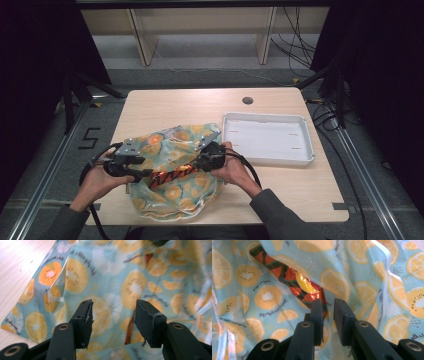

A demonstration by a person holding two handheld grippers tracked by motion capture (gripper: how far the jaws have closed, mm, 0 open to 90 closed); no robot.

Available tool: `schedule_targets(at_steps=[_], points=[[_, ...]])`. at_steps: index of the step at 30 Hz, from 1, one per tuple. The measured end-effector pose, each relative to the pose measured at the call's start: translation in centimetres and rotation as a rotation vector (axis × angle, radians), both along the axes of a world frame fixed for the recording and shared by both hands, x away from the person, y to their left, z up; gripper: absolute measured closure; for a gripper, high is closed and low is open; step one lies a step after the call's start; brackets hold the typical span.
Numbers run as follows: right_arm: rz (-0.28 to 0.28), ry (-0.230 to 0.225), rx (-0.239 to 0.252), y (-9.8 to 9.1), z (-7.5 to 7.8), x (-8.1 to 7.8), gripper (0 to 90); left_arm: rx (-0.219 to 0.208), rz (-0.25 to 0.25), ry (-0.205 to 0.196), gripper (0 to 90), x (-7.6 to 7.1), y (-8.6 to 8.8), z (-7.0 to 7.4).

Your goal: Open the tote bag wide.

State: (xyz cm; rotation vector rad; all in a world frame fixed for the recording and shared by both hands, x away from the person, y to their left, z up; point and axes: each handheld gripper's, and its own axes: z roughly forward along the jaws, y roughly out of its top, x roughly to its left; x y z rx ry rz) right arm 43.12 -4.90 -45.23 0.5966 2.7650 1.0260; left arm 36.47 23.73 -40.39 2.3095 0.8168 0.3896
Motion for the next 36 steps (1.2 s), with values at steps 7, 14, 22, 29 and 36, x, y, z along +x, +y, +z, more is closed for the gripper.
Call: schedule_targets(at_steps=[7,14,22,29,36], points=[[-0.045,0.037,0.025,-0.3,0.2,-0.2,77.5,-0.043,-0.121,0.095,53.7,-2.4,-2.5,-1.0],[-0.032,0.029,0.021,-0.4,0.2,-0.1,76.5,0.099,0.002,0.134,51.9,-1.4,-1.8,-4.3],[-0.031,0.023,0.014,-0.7,0.2,0.0,75.3,0.188,0.067,0.112,49.2,-0.9,-2.0,-6.4],[-0.033,0.028,0.014,-0.6,0.0,0.0,75.0,0.228,0.055,0.096,62.5,0.1,-2.3,-7.4],[-0.03,0.025,0.017,-1.0,0.2,0.2,74.8,0.242,0.011,0.041,88.0,0.2,-2.1,-6.6]])
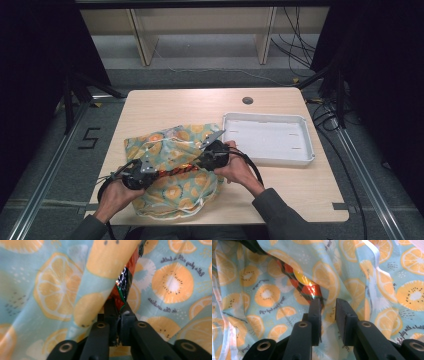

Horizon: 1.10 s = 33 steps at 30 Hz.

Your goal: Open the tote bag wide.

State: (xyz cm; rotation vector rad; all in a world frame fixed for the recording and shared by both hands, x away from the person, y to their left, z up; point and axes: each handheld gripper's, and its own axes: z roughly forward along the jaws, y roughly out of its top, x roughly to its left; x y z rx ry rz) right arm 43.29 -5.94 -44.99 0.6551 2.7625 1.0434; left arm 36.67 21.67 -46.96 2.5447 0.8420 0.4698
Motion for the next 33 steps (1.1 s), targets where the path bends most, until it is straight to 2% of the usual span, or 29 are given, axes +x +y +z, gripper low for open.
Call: schedule_targets(at_steps=[3,4,7,10,12,14,17,21,25,26,27,30,31,33], points=[[0.012,0.001,0.004,-0.3,0.3,0.1,74.4,-0.023,-0.031,0.004,88.4,-0.2,0.3,1.2],[-0.011,0.003,0.009,-0.4,0.4,0.1,74.3,-0.041,-0.046,-0.005,88.5,-0.2,0.4,1.6],[-0.014,0.001,0.018,-0.7,0.6,0.2,73.6,-0.074,-0.07,-0.007,88.5,-0.4,0.6,3.3],[-0.025,0.004,0.032,-1.0,0.7,0.2,73.4,-0.119,-0.1,0.017,88.6,-0.4,1.0,4.8],[-0.026,-0.006,0.027,-1.2,0.8,0.3,73.5,-0.132,-0.135,0.034,88.5,-0.4,1.2,5.9],[-0.029,-0.001,0.04,-1.3,0.9,0.4,73.5,-0.155,-0.159,0.027,88.5,-0.5,1.5,6.8],[-0.036,-0.01,0.048,-1.3,0.8,0.4,74.6,-0.221,-0.159,0.021,88.5,-0.6,1.9,7.9],[-0.041,-0.016,0.042,-1.3,0.9,0.4,74.7,-0.279,-0.151,0.006,88.4,-0.5,2.6,9.1],[-0.038,-0.023,0.058,-1.4,1.1,0.4,74.6,-0.305,-0.158,0.003,88.4,-0.4,3.0,10.0],[-0.051,-0.003,0.07,-1.4,1.2,0.2,74.5,-0.311,-0.163,0.002,88.3,-0.4,3.0,10.2],[-0.038,-0.026,0.069,-1.5,1.4,0.3,74.5,-0.321,-0.164,0.0,88.4,-0.4,2.9,10.4],[-0.024,-0.041,0.093,-1.7,2.2,0.0,73.8,-0.357,-0.167,0.001,88.4,-0.5,2.6,10.9],[-0.016,-0.061,0.103,-1.7,2.3,0.0,73.8,-0.363,-0.183,-0.002,88.3,-0.5,2.6,11.2],[-0.002,-0.059,0.128,-1.9,2.8,-0.3,73.0,-0.378,-0.175,-0.002,88.4,-0.6,2.7,11.6]])
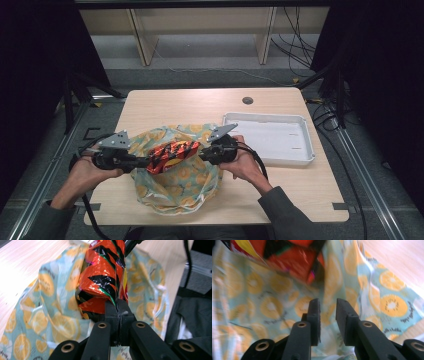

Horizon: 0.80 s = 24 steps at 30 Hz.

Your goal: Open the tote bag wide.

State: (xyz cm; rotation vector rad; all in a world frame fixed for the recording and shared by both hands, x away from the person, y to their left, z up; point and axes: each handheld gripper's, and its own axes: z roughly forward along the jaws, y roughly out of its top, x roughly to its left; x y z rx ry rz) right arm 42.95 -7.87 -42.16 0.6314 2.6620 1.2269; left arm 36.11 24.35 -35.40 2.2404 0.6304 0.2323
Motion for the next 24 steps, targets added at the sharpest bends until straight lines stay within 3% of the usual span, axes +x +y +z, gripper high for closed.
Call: schedule_targets(at_steps=[8,14,20,24], points=[[0.062,-0.017,0.079,-0.2,1.1,-1.2,68.1,-0.044,0.024,0.015,88.2,0.3,0.7,0.1],[0.092,-0.028,0.087,1.0,1.2,-1.3,66.5,-0.034,0.02,0.021,88.0,0.5,0.9,-0.1],[0.103,-0.056,0.134,1.4,1.7,-1.7,69.6,-0.048,0.034,0.03,87.8,0.6,1.3,0.0],[0.108,-0.04,0.16,1.3,2.7,-2.3,76.7,-0.094,0.052,0.06,87.5,0.5,1.8,0.1]])
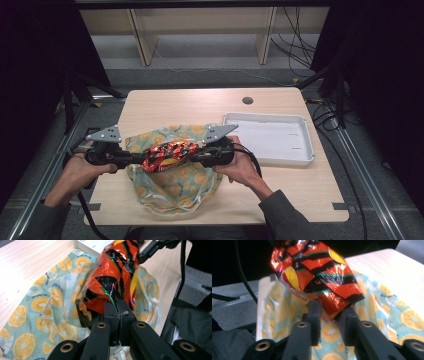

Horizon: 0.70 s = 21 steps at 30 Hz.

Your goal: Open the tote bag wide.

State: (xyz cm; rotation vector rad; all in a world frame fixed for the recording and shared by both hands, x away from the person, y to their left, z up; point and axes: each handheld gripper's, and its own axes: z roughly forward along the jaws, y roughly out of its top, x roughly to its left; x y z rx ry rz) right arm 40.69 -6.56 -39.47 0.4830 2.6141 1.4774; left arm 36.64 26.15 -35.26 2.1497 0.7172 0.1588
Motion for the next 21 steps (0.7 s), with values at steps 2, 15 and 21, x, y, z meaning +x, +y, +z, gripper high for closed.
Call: schedule_targets(at_steps=[2,15,21], points=[[0.004,0.008,-0.002,0.0,0.5,-0.3,78.8,-0.02,-0.001,0.01,87.1,0.1,0.2,0.0],[-0.004,0.05,0.011,0.5,-0.3,0.0,69.2,-0.031,0.037,0.044,84.8,0.7,0.4,-0.6],[-0.003,0.019,0.017,1.0,-0.5,0.0,73.9,-0.039,0.048,0.057,84.6,0.7,0.5,-0.7]])
